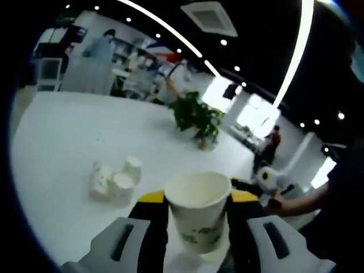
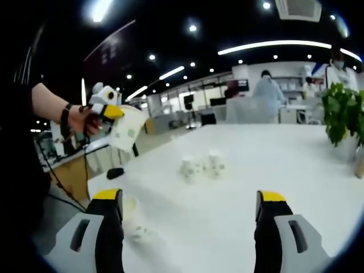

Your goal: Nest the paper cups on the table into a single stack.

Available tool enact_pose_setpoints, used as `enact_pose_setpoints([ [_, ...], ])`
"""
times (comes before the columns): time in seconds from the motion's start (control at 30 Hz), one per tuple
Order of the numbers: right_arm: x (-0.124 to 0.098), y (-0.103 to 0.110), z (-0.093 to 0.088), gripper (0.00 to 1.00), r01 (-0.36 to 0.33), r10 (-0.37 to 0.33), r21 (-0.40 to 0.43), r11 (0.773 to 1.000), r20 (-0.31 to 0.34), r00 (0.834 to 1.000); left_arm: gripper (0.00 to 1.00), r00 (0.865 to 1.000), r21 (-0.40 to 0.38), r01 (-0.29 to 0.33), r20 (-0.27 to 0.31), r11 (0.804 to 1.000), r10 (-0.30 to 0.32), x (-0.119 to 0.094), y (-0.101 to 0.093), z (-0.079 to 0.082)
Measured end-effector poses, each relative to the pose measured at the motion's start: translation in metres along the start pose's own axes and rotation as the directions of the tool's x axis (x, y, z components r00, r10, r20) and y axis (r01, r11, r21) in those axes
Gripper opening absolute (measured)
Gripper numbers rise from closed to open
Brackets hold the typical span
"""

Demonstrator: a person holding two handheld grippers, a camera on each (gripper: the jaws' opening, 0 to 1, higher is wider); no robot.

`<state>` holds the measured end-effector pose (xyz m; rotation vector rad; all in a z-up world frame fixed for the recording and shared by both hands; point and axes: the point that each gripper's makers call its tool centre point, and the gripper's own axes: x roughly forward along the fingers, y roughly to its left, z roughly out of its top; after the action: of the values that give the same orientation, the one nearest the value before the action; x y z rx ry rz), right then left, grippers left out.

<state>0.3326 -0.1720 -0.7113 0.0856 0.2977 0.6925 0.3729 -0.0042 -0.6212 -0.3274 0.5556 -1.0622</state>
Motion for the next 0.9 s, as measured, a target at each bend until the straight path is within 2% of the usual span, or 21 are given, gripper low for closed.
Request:
enact_pose_setpoints([
  [0.17,0.0,0.001,-0.001,0.94,0.001,-0.001,-0.004,1.0,-0.006,1.0,0.38,0.996,0.081,0.063,0.055,0.995,-0.068,0.002,-0.017,0.0],
  [0.23,-0.001,0.001,0.0,0.94,0.0,0.0,-0.005,1.0,-0.008,1.0,0.38,0.996,0.104,0.07,0.046,0.992,-0.075,0.003,-0.019,-0.006],
  [0.33,-0.002,0.001,0.001,0.94,0.002,-0.002,-0.006,1.0,-0.007,1.0,0.39,0.997,0.1,0.071,0.035,0.992,-0.075,0.005,-0.02,-0.014],
  [0.5,-0.005,-0.001,-0.001,0.93,0.007,-0.007,-0.014,1.0,-0.016,1.0,0.39,0.992,0.117,0.102,0.057,0.988,-0.109,0.008,-0.029,-0.023],
  [0.67,-0.008,-0.004,-0.004,0.93,0.017,-0.017,-0.008,1.0,-0.024,1.0,0.39,0.986,0.19,0.137,0.064,0.972,-0.151,0.014,-0.042,-0.032],
  [0.73,-0.009,-0.004,-0.004,0.93,0.018,-0.019,-0.007,1.0,-0.028,0.999,0.39,0.989,0.219,0.129,0.039,0.967,-0.14,0.018,-0.041,-0.041],
  [0.9,-0.01,-0.003,-0.008,0.93,0.014,-0.014,-0.008,1.0,-0.041,0.999,0.4,0.986,0.256,0.14,0.055,0.957,-0.159,0.024,-0.044,-0.05],
])
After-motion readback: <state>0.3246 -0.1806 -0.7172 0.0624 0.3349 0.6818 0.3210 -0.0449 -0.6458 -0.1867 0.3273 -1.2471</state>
